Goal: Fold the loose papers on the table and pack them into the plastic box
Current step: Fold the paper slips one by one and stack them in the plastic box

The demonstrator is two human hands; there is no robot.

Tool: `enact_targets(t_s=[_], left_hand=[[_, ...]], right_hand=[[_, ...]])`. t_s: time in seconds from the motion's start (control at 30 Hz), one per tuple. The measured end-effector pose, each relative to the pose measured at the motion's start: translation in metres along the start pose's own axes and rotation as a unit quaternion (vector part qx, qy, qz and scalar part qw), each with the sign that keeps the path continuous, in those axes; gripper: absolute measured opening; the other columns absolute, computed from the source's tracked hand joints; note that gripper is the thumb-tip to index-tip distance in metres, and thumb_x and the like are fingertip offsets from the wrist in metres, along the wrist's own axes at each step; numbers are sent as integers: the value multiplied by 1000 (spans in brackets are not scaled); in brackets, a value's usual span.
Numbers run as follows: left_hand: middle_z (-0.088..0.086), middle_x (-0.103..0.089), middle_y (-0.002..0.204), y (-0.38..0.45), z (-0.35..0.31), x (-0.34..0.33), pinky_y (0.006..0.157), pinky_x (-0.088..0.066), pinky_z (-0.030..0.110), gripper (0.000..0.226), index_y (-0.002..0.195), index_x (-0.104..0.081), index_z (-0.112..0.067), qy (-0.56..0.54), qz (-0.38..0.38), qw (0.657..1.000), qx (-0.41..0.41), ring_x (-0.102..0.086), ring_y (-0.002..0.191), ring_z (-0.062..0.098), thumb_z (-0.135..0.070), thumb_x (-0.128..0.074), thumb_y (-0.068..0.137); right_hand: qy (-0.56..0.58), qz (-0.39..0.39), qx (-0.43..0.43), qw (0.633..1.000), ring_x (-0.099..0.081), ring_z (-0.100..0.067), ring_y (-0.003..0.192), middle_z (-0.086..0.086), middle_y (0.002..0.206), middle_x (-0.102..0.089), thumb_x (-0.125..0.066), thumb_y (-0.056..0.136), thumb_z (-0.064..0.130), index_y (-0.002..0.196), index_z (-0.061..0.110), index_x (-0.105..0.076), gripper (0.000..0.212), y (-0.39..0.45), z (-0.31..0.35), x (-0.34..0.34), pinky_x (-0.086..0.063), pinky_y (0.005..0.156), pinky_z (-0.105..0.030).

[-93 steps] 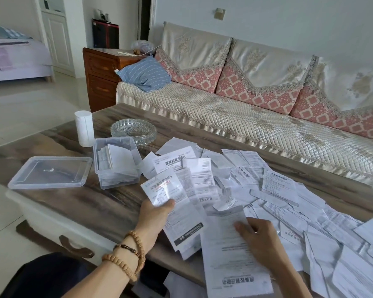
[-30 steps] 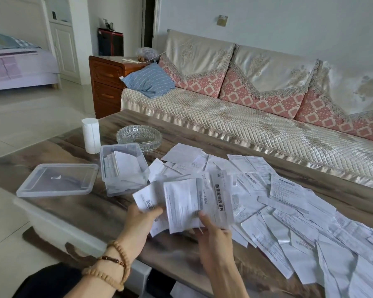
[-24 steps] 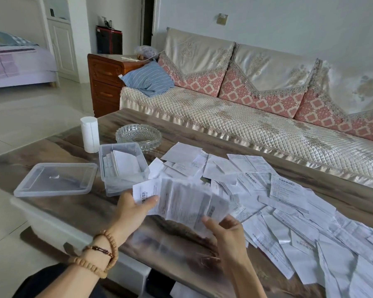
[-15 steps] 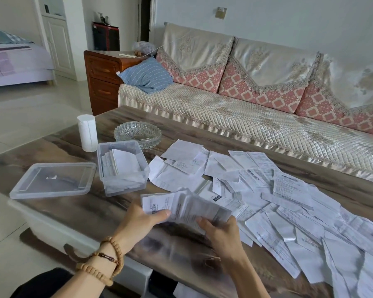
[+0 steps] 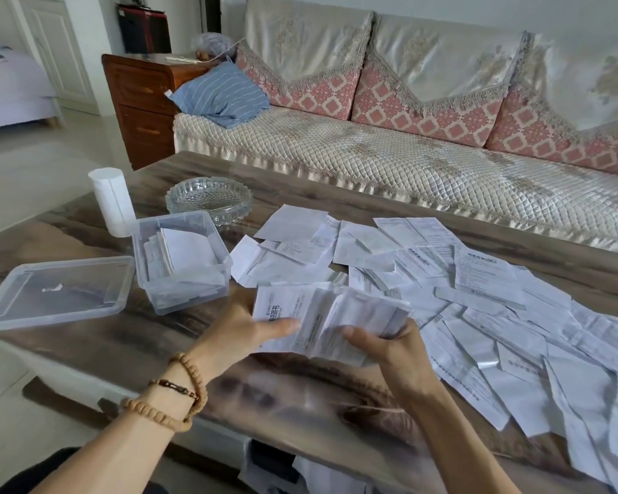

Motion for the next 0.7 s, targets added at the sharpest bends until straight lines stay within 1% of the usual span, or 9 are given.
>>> enact_targets(t_s=[0.07,0.17,0.23,0.3,0.4,0.47,0.5,0.6,0.7], left_hand=[[-9,-76,97,2,4,-3,86,-56,35,23,89,-74,-31,48,19,999,18,-70,95,11,-21,-85,71],[-13,-75,93,0,10,-20,87,-56,33,17,87,-72,-32,44,8,998,32,-70,93,9,-17,-78,81],[-10,-75,95,-1,6,-28,84,-57,30,18,92,-72,-30,17,1,1000,11,-69,95,11,-16,-76,81],[-11,-75,93,0,5,-30,81,-56,25,20,93,-71,-30,5,-4,1000,0,-69,94,9,-15,-76,81],[-15,-74,88,-1,9,-34,75,-56,22,18,89,-69,-34,38,-19,999,13,-69,91,7,-18,-74,84],[-16,-74,87,-2,11,-39,75,-57,23,19,89,-68,-35,38,-37,999,3,-69,89,5,-17,-71,86],[-20,-74,87,-2,12,-39,75,-55,19,20,90,-68,-35,32,-42,999,-5,-68,88,1,-16,-71,87],[-23,-73,89,-2,13,-39,76,-53,16,20,93,-68,-35,34,-38,999,0,-67,91,0,-17,-71,87],[-21,-73,87,-4,12,-38,71,-52,11,17,92,-66,-36,37,-39,999,6,-66,89,-4,-20,-70,87]], right_hand=[[-11,0,-13,1000,-73,-26,83,-11,89,-76,-79,65,7,92,2,-73,29,-1,-1,8,-58,65,-30],[-24,-19,-20,999,-72,-29,86,-12,90,-76,-82,63,9,92,6,-75,30,-2,-5,14,-59,70,-37],[-21,-24,-1,999,-71,-22,77,-9,83,-75,-80,69,1,89,5,-75,21,-3,-2,16,-56,63,-30],[-24,-25,14,999,-69,-16,71,-6,77,-74,-76,74,-5,86,5,-74,15,-2,0,19,-54,59,-26],[-31,-27,-7,999,-72,-25,82,-10,86,-76,-76,74,-7,88,7,-74,19,-1,-9,21,-60,70,-35],[-32,-46,-23,998,-72,-33,90,-16,92,-75,-76,75,-7,93,3,-74,20,-2,-14,21,-60,79,-42],[-29,-55,-20,998,-72,-34,91,-17,93,-75,-75,76,-7,94,2,-74,21,-1,-15,22,-59,81,-43],[-67,-62,-13,996,-73,-28,89,-11,90,-76,-74,76,-9,91,9,-75,23,-2,-14,21,-59,79,-38],[-86,-71,-32,993,-73,-29,87,-11,88,-76,-76,76,-6,91,9,-74,21,-1,-16,20,-60,78,-40]])
Point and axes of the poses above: each hand's wrist, its own y-axis towards the middle knuckle, its own x-axis out of the back of the hand, z = x × y, the point moved 1 cm from there along y, towards the middle knuckle
